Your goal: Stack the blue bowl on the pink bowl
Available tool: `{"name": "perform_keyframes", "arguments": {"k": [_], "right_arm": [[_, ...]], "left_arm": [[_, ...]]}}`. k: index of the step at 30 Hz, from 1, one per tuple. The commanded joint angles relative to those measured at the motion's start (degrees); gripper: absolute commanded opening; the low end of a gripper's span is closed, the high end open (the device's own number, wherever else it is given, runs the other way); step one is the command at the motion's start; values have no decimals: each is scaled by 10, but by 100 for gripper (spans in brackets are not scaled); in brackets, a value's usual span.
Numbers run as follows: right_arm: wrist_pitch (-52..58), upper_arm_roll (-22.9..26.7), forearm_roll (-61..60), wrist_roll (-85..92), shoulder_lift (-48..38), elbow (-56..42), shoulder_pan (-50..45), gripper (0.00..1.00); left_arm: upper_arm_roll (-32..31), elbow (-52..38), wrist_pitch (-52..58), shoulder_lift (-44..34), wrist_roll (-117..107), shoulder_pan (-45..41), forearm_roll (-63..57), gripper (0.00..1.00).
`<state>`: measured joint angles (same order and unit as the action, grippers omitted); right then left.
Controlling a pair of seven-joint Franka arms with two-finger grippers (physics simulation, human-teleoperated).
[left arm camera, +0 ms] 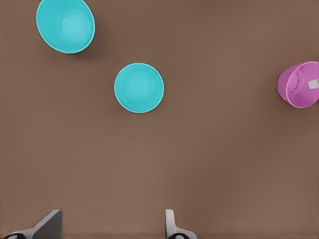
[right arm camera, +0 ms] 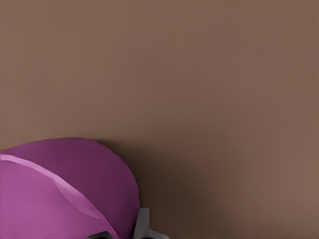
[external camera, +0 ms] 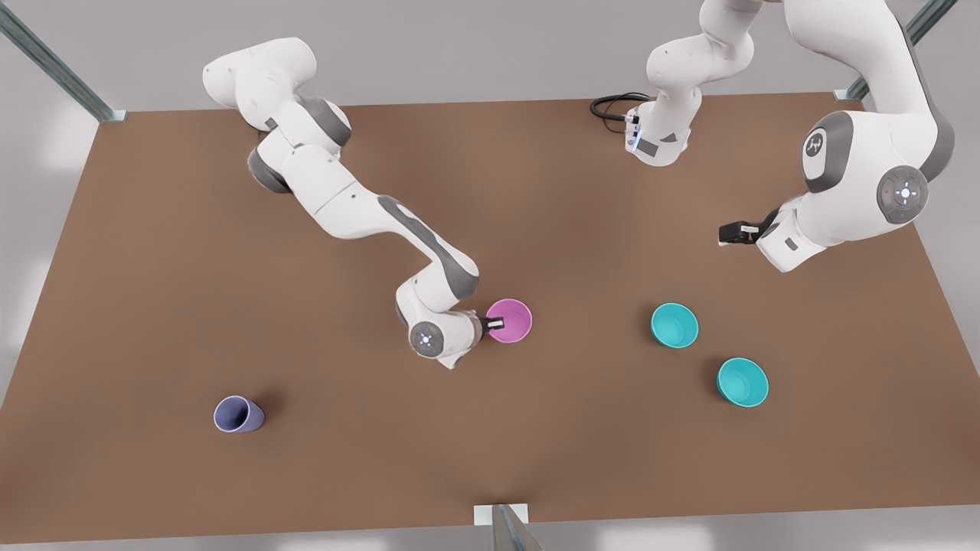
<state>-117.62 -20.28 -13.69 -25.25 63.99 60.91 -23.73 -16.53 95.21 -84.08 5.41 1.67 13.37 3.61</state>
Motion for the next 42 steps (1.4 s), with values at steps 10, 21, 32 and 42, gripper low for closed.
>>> {"name": "perform_keyframes", "arguments": {"k": [10, 21, 32, 42], "right_arm": [[79, -9, 2, -227, -66, -1, 68, 100], [551, -13, 246, 253, -411, 33, 377, 100], [470, 57, 241, 252, -577, 175, 303, 100], [467, 53, 237, 253, -569, 182, 301, 100]], "left_arm": [[-1, -4, 41, -1, -6, 0, 4, 100], [98, 29, -358, 278, -16, -31, 64, 100], [98, 78, -391, 308, -2, -57, 68, 39], [101, 77, -348, 231, -8, -92, 96, 21]]}}
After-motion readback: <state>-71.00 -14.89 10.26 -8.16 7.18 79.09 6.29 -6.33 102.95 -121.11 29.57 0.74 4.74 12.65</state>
